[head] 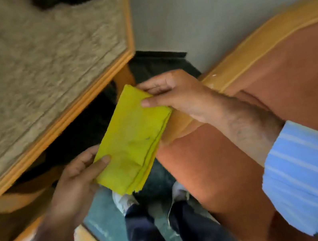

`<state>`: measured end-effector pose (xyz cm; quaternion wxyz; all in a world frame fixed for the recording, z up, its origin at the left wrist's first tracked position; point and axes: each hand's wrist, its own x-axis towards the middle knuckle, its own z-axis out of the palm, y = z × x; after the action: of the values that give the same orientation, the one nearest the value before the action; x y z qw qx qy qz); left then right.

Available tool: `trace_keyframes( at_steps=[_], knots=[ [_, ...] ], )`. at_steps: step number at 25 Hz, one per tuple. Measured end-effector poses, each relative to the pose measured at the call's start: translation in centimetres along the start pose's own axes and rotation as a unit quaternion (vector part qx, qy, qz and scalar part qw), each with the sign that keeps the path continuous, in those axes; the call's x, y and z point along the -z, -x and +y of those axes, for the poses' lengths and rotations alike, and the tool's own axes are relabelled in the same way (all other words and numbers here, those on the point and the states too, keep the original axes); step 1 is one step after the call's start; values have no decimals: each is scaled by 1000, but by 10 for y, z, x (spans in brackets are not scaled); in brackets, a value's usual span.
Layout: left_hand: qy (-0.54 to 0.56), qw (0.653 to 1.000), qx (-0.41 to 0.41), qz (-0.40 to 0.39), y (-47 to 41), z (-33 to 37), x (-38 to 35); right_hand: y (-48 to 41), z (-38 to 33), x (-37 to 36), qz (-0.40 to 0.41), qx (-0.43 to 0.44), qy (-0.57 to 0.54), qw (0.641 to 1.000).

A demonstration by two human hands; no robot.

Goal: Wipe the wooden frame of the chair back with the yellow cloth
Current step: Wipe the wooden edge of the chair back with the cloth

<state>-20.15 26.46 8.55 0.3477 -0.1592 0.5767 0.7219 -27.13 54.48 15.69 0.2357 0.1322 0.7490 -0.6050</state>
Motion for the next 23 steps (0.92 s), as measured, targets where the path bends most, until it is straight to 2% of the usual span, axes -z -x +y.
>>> trace_keyframes(
  at_steps=[2,4,7,9,13,14,16,18,19,21,22,23],
  knots=[
    [-19,999,-32,-31,-26,24,-49,17,-4,55,63,43,9,997],
    [-60,996,-58,-43,-53,40,-101,32,2,106,155,72,75,982],
    [-198,975,-92,36,-89,46,-149,39,25,149,264,79,183,944],
    [-313,941,-90,92,-102,43,-156,36,43,151,264,82,242,930],
    [-488,863,-76,105,-100,27,-153,24,74,131,204,80,357,908],
    [-533,833,-105,103,-98,25,-150,22,80,132,225,106,391,886],
    [-594,769,-232,53,-102,24,-148,17,90,154,317,168,471,806],
    [-657,659,-363,-40,-111,22,-152,8,99,191,372,182,551,725],
    [-695,595,-395,-81,-114,17,-154,3,102,210,370,177,590,695],
    [-768,482,-402,-130,-116,1,-155,-7,108,241,321,177,658,658],
    [-793,445,-391,-142,-115,-5,-153,-12,110,252,294,185,679,646],
    [-808,428,-377,-147,-114,-8,-150,-16,111,260,277,194,693,637]
  ],
)
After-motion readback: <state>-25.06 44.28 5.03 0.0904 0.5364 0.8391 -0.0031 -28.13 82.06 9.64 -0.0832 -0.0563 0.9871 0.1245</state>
